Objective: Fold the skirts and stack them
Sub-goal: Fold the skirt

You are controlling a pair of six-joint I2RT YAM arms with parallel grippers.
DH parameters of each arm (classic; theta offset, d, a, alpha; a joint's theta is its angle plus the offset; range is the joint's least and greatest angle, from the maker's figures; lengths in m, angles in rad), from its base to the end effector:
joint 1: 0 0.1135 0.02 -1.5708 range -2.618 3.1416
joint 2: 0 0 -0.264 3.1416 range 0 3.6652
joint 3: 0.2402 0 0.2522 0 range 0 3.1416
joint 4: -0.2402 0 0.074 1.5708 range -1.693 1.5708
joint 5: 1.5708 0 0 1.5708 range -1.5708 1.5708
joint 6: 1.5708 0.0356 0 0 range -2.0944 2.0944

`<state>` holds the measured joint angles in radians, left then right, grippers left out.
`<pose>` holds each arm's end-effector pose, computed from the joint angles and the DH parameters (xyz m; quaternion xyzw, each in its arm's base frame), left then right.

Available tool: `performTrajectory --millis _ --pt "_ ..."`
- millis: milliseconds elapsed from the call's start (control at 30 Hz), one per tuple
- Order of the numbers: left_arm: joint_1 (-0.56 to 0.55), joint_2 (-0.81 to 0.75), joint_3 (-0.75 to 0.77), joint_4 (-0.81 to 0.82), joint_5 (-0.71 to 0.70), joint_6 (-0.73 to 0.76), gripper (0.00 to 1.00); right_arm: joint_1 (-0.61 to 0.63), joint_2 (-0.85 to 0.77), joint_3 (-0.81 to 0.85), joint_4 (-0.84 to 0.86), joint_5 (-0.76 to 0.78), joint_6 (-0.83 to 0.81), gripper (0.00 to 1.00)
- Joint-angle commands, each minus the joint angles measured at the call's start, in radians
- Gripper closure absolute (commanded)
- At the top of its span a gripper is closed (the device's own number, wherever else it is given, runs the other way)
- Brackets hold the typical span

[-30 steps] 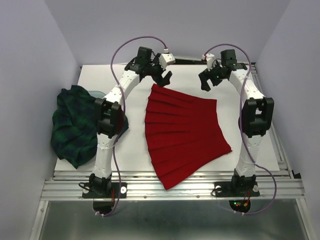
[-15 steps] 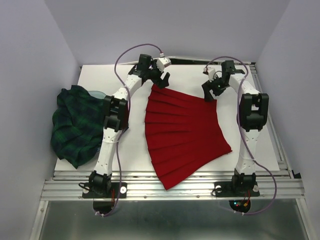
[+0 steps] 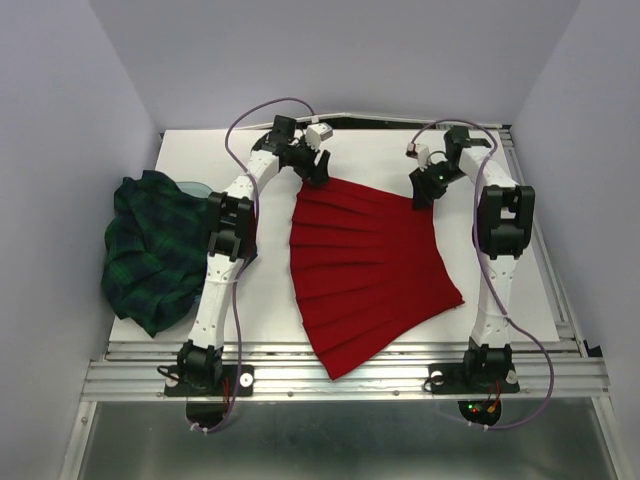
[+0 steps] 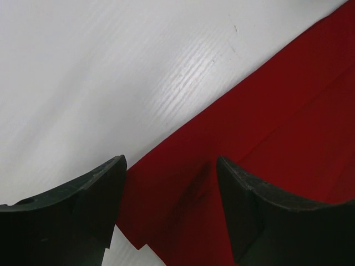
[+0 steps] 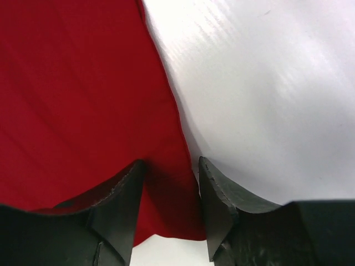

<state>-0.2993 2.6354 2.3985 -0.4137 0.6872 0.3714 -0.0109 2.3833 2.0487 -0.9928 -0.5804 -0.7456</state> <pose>0.5513 -0.1937 0.1808 0.4189 0.7474 -0.2866 0.4287 0.4879 0.0142 0.1706 -0.3740 0.8752 0.2210 0.2130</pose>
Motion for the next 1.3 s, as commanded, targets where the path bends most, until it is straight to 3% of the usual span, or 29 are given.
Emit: performTrajectory --millis 0,233,400,533,633,967,1267 --pt "0.005 0.000 0.064 -0.108 0.006 -0.032 0.25 -0.004 0.017 0.034 -0.078 -0.058 -0.038 0.51" --pt "0.006 -0.014 0.010 -0.178 -0.014 0.001 0.47 -0.004 0.036 0.076 -0.102 -0.079 -0.044 0.64" --pt "0.008 -0.043 -0.009 -0.185 -0.051 0.031 0.66 -0.004 0.028 0.079 -0.104 -0.079 -0.055 0.65" --pt "0.008 -0.052 0.001 -0.169 -0.077 0.037 0.99 -0.004 0.020 0.080 -0.099 -0.078 -0.052 0.81" --pt "0.011 -0.077 0.004 -0.123 -0.109 0.032 1.00 -0.004 0.011 0.082 -0.086 -0.079 -0.038 0.99" --pt "0.058 -0.159 0.079 0.094 -0.279 -0.055 1.00 -0.004 -0.096 0.047 0.227 -0.049 0.202 0.99" --pt "0.072 -0.337 0.002 0.156 -0.236 -0.009 1.00 -0.004 -0.188 0.041 0.333 -0.033 0.145 0.99"
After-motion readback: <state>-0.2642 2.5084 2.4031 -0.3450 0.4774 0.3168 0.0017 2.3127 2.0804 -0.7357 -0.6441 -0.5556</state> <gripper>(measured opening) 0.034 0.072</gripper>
